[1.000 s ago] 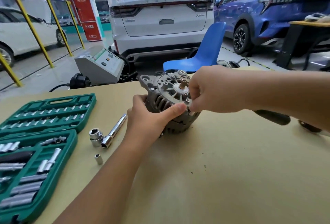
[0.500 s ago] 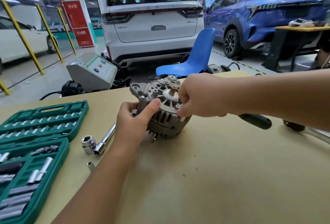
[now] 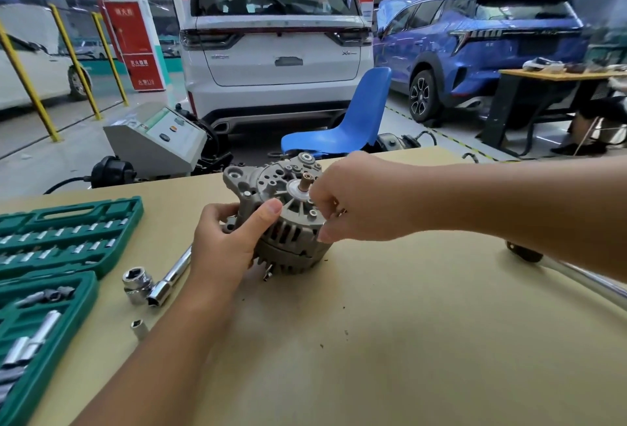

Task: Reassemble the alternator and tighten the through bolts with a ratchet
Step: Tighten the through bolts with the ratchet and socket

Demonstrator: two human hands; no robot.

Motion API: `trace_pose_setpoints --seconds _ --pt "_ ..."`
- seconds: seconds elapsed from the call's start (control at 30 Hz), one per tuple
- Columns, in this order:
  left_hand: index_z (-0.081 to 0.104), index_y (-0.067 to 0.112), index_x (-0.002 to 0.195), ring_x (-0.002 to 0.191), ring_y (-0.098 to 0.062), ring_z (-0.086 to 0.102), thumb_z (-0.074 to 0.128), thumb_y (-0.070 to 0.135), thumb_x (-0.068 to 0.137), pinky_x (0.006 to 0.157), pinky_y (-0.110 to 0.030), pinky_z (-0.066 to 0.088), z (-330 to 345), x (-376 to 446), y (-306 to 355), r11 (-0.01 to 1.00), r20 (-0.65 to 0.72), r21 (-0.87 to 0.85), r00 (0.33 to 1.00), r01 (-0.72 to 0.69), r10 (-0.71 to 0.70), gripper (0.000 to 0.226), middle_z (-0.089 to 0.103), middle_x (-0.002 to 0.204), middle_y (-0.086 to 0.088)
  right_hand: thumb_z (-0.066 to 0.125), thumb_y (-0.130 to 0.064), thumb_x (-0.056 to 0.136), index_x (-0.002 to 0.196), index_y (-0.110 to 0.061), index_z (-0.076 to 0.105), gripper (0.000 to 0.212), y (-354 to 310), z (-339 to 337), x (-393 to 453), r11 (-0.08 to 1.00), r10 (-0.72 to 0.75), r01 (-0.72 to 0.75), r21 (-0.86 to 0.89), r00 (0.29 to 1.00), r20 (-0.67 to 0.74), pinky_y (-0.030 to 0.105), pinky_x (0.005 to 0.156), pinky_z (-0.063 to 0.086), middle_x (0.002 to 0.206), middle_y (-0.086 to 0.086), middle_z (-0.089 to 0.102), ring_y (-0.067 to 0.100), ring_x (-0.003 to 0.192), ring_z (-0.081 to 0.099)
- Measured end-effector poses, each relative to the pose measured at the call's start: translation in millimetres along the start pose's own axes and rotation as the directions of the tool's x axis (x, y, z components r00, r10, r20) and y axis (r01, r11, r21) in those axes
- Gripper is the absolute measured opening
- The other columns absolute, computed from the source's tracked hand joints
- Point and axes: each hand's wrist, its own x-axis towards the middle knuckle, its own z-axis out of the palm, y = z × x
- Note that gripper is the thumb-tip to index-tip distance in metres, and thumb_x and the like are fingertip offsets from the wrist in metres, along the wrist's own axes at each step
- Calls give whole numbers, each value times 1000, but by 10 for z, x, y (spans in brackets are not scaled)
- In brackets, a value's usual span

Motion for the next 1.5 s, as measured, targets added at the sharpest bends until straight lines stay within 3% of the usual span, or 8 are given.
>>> trace_pose_setpoints --seconds 0.17,0.37,0.43,0.57,0.77,0.9,1.03,1.5 --pt "58 33 108 75 -9 77 88 70 46 49 -21 55 -22 36 6 1000 18 -16 1000 25 -25 77 76 99 -10 59 -41 99 69 -27 36 41 -83 -70 9 842 -271 260 -473 961 45 18 43 22 65 -11 43 3 54 40" --pt "57 31 110 72 -14 78 84 71 37 54 -24 60 -56 65 23 998 45 -22 997 61 -60 87 78 96 -7 67 -32 96 86 -8 61 26 -165 -61 68 952 240 -258 162 962 127 20 40 41 74 8 59 21 51 50" --pt "55 33 115 79 -18 78 84 72 37 60 -30 62 -60 61 22 998 53 -27 997 62 -60 92 77 103 -8 62 -36 98 83 -13 60 28 -160 -83 61 992 61 -51 -118 994 91 21 45 37 73 2 58 18 57 52" --pt "51 59 129 87 -23 79 91 63 41 62 -32 61 -128 64 68 997 130 -39 990 65 -60 96 76 110 0 51 -43 103 84 -19 56 31 -138 -118 -3 774 -299 301 -557 949 98 23 46 20 69 -5 51 7 54 41" --pt "66 58 110 93 -22 79 90 64 49 79 -41 63 -281 124 95 992 282 86 952 94 -115 65 80 105 2 64 -40 97 77 -17 62 31 -257 -18 63 996 78 -73 -45 989 122 35 62 57 82 7 69 28 76 70" --pt "72 57 95 86 -15 78 85 74 48 80 -40 62 -273 147 60 991 238 107 966 76 -100 52 80 93 9 60 -43 99 80 -17 67 33 -292 -190 111 969 49 -57 -241 998 -39 17 38 32 67 -3 58 12 57 52" --pt "77 47 96 82 -12 78 64 78 75 72 -40 63 -249 177 41 993 187 87 977 85 -100 39 80 90 9 72 -44 90 61 -21 63 38 -265 -363 325 1000 -2 9 25 961 -277 13 38 33 58 -8 60 5 47 52" --pt "78 22 113 95 -31 76 56 40 106 76 -42 64 -235 218 -144 989 195 -145 981 34 -5 29 78 94 -3 76 -41 88 69 -15 65 34 -290 -266 876 987 -93 109 116 986 -139 40 51 58 70 9 68 25 57 68"
